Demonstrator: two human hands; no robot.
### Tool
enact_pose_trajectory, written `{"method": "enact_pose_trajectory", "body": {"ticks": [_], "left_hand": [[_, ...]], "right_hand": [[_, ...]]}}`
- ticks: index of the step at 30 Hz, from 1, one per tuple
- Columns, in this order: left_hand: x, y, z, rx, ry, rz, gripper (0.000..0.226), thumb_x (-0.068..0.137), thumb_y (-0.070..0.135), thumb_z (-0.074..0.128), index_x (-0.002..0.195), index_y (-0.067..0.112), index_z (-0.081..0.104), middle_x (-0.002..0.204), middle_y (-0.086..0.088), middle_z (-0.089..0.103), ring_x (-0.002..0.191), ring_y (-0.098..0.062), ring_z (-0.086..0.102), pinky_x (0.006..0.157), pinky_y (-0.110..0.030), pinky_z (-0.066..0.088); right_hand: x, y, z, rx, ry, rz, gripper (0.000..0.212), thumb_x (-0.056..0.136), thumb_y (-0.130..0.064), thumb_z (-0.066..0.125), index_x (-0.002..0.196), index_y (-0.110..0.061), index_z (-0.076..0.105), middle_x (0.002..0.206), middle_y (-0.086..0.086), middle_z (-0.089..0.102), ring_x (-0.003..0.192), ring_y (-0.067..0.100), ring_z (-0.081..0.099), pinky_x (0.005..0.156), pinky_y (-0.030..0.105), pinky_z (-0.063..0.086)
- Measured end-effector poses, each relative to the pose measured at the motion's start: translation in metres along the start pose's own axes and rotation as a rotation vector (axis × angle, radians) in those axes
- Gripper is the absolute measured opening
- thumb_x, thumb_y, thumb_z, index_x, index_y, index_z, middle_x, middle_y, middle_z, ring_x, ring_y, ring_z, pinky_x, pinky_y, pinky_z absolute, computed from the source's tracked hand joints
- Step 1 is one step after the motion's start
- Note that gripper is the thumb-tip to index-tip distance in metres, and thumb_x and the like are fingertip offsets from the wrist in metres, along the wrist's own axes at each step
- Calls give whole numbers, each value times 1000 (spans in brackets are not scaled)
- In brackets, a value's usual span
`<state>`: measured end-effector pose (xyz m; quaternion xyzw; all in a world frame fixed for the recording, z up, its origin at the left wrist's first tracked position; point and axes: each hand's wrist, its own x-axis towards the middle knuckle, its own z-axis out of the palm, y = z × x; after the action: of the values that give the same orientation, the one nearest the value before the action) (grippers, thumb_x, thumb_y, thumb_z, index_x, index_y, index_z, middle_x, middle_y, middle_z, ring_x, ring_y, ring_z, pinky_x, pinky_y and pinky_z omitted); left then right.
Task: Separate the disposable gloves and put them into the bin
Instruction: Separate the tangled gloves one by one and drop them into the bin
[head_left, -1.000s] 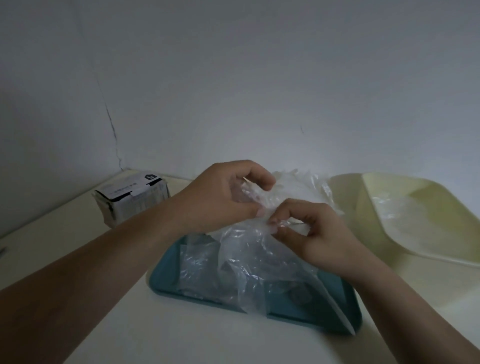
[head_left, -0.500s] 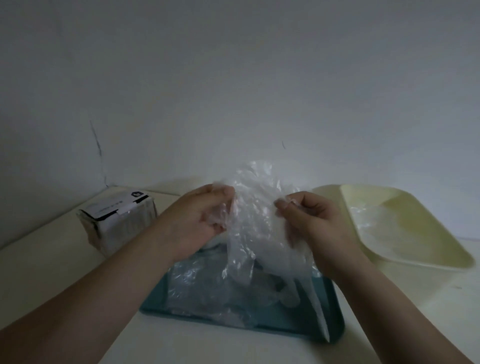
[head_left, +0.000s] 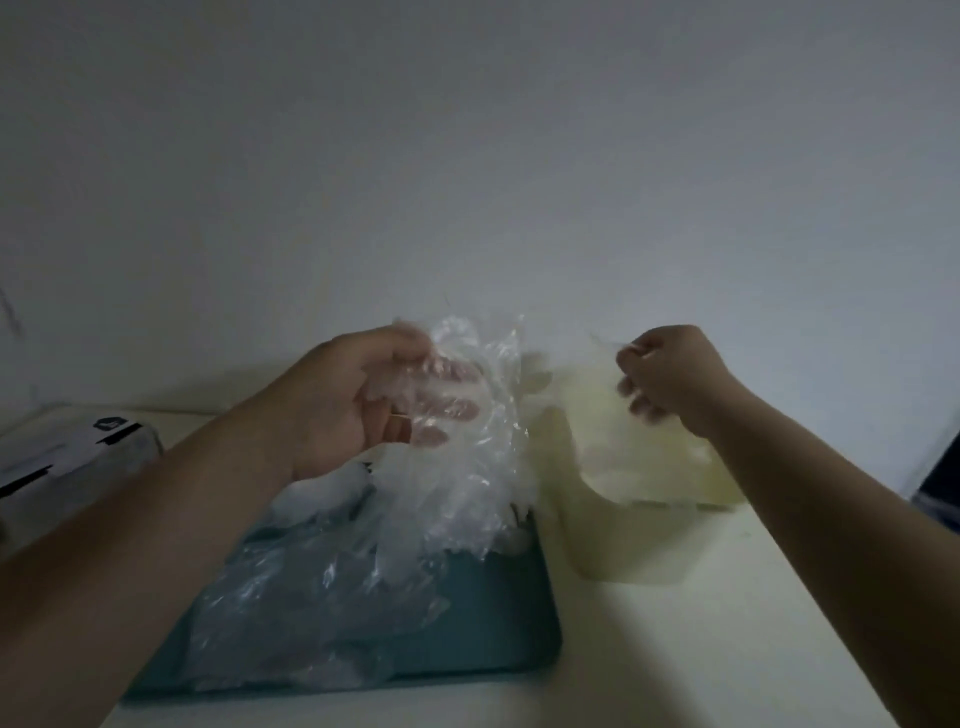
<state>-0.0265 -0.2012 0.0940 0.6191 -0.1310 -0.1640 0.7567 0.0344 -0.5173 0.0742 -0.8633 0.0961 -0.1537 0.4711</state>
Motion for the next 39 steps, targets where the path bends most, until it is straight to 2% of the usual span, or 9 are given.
{"method": "enact_pose_trajectory", "body": {"ticks": [5, 8, 10, 13, 21, 26, 29, 33, 39], "left_hand": [[6, 19, 36, -6, -119, 90, 41, 104, 24, 37, 99, -2, 68, 128, -14, 74, 85, -36, 77, 59, -33, 60], [23, 22, 51, -17, -161, 113, 40, 106, 23, 38, 92, 3, 70, 126, -14, 75, 81, -33, 76, 57, -32, 59], [45, 19, 57, -2, -163, 76, 27, 107, 20, 44, 93, 8, 64, 123, -16, 76, 79, -33, 75, 55, -32, 59], [88, -1, 67, 106, 11, 25, 9, 102, 13, 56, 94, 12, 59, 108, -17, 78, 72, -31, 73, 55, -31, 58], [173, -51, 99, 679, 207, 103, 4, 83, 9, 80, 80, 7, 78, 64, -3, 70, 49, -8, 60, 48, -20, 44], [210, -68, 112, 1097, 197, 66, 12, 79, 23, 82, 89, 16, 82, 87, 0, 78, 85, -19, 74, 76, -30, 61], [212, -76, 112, 1045, 225, 139, 17, 79, 25, 83, 92, 16, 79, 96, 1, 76, 92, -19, 72, 80, -33, 60], [191, -70, 98, 915, 347, 343, 10, 88, 31, 75, 97, 26, 76, 101, 12, 71, 95, -11, 66, 87, -28, 54], [118, -48, 59, 914, 246, 363, 6, 93, 22, 73, 93, 22, 79, 91, 13, 75, 85, -3, 69, 79, -22, 56]], "right_hand": [[22, 35, 20, -296, -51, 73, 19, 95, -12, 55, 89, 0, 68, 73, 20, 74, 52, 33, 71, 59, 47, 65], [25, 39, 24, -398, -115, 75, 15, 98, -8, 56, 109, -1, 65, 103, 17, 68, 72, 19, 65, 70, 31, 55], [31, 33, 13, -253, -95, 84, 34, 104, -7, 49, 136, 4, 56, 100, 10, 55, 62, 0, 59, 61, 17, 42], [38, 26, -18, -70, 8, 43, 42, 98, -11, 65, 138, 0, 58, 98, 10, 64, 66, 10, 60, 52, 18, 45], [12, 20, -60, -253, 220, -256, 43, 91, -5, 50, 126, -18, 70, 129, 0, 69, 119, 18, 64, 99, 29, 49], [-30, -5, -42, -623, -274, -327, 35, 98, -27, 61, 132, -25, 69, 140, -3, 64, 123, 15, 60, 101, 26, 42], [-35, -6, -18, -908, -656, -108, 60, 103, -46, 53, 159, -32, 37, 165, -4, 37, 148, 22, 40, 117, 35, 32], [-19, 11, 16, -966, -746, -18, 66, 104, -45, 50, 164, -35, 23, 170, -2, 28, 152, 25, 34, 118, 37, 30], [-9, 17, 43, -1146, -833, -21, 46, 105, -27, 49, 147, -12, 54, 149, 9, 54, 131, 28, 56, 107, 36, 45]]}}
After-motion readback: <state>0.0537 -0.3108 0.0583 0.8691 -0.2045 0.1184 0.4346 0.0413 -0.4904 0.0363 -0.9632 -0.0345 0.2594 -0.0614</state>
